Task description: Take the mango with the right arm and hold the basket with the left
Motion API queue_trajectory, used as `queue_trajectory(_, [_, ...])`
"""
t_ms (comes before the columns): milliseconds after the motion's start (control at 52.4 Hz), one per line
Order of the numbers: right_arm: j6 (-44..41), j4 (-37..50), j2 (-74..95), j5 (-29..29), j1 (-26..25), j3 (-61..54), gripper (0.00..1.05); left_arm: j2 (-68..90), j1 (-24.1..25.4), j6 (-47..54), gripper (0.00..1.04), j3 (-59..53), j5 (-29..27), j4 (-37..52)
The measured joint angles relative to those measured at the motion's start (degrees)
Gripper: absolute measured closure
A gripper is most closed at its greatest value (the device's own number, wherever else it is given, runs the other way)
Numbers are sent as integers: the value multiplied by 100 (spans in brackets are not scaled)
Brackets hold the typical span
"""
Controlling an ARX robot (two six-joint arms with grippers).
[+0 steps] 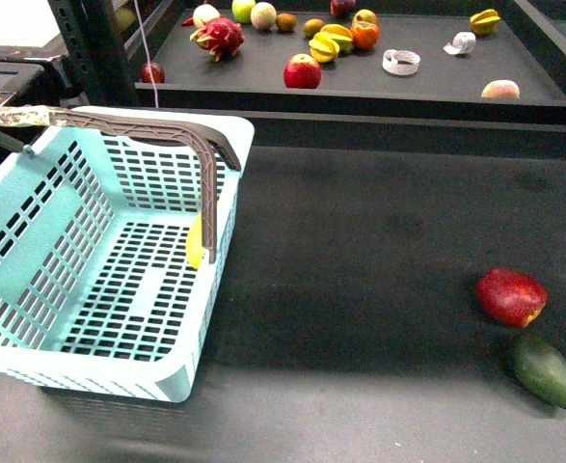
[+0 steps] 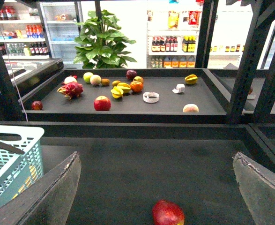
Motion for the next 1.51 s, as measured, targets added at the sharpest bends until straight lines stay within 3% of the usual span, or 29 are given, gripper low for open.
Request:
queue_trajectory(535, [0,0,0,0,0,0,8,-2640,0,48,103,-98,2,-2356])
queue_trajectory(1165, [0,-2,0,0,0,0,8,-4124,0,61,103,-98,4,-3821])
queue_trajectory(1261, [0,-2,0,2,0,0,8,-4861,0,63,103,-98,4,-4717])
queue_trajectory(1509, [2,-2,0,0,0,0,8,-5060,0,63,103,-96,4,-4793])
